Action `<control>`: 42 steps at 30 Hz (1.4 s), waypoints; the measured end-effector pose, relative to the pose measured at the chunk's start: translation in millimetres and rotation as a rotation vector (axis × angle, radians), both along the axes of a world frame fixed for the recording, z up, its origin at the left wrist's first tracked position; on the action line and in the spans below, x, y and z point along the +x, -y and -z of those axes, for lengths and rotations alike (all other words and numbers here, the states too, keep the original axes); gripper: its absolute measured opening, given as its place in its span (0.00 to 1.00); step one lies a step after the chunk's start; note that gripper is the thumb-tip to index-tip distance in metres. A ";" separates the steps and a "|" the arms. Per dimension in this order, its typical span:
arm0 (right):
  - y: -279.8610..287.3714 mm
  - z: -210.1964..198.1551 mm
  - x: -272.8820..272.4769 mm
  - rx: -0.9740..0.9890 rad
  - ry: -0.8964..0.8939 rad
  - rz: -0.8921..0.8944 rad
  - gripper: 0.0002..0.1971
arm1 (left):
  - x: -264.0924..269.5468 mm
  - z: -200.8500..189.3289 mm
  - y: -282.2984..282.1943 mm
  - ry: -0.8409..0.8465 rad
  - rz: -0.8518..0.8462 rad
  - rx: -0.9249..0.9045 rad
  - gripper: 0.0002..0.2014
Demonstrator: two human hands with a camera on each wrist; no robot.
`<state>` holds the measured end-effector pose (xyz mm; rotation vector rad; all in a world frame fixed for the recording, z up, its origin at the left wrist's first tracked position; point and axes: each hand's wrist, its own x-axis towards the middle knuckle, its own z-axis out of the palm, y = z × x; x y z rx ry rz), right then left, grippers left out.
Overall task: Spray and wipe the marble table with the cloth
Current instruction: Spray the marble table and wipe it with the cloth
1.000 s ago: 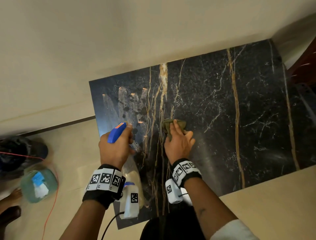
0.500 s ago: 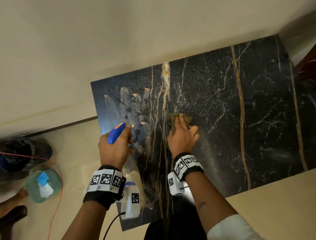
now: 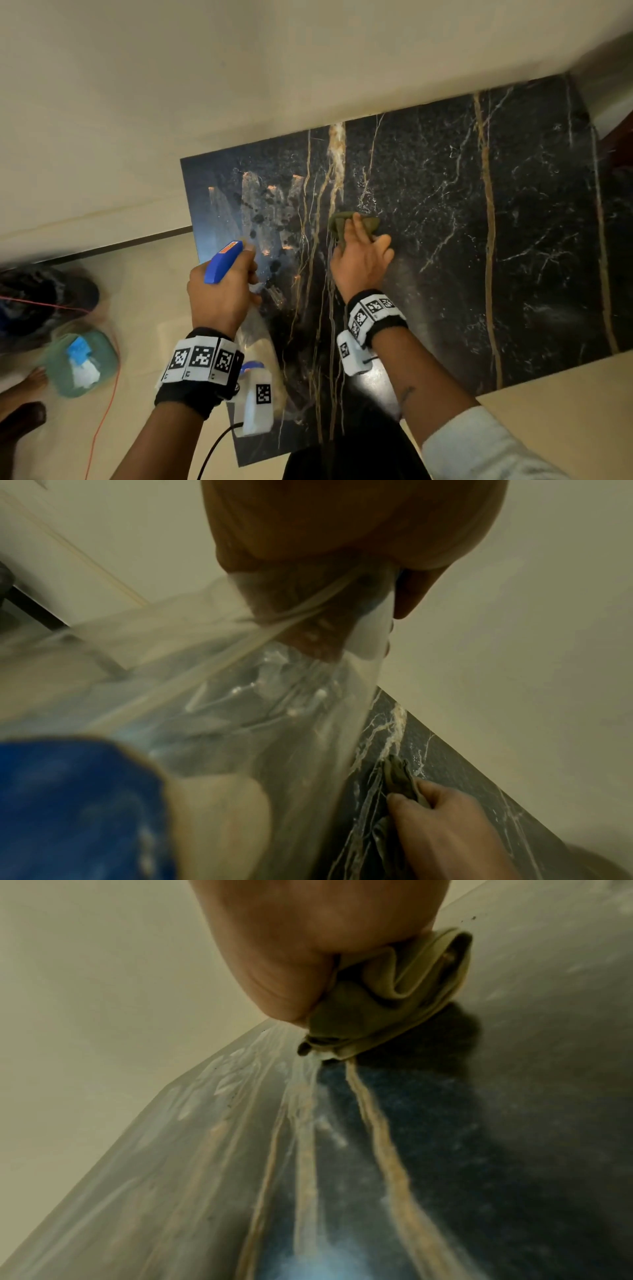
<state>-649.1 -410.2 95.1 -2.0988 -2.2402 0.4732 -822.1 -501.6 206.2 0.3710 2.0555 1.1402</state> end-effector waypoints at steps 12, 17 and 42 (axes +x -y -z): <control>-35.5 5.7 2.0 0.010 -0.055 -0.177 0.27 | 2.2 5.3 -10.5 0.023 -0.011 -0.015 0.14; -23.8 -1.5 -40.0 -0.034 -0.073 -0.138 0.27 | -1.6 6.2 -12.7 0.011 -0.004 -0.022 0.15; -113.3 7.7 -47.7 0.014 -0.147 -0.189 0.26 | -6.0 10.5 -35.7 0.026 -0.020 0.004 0.13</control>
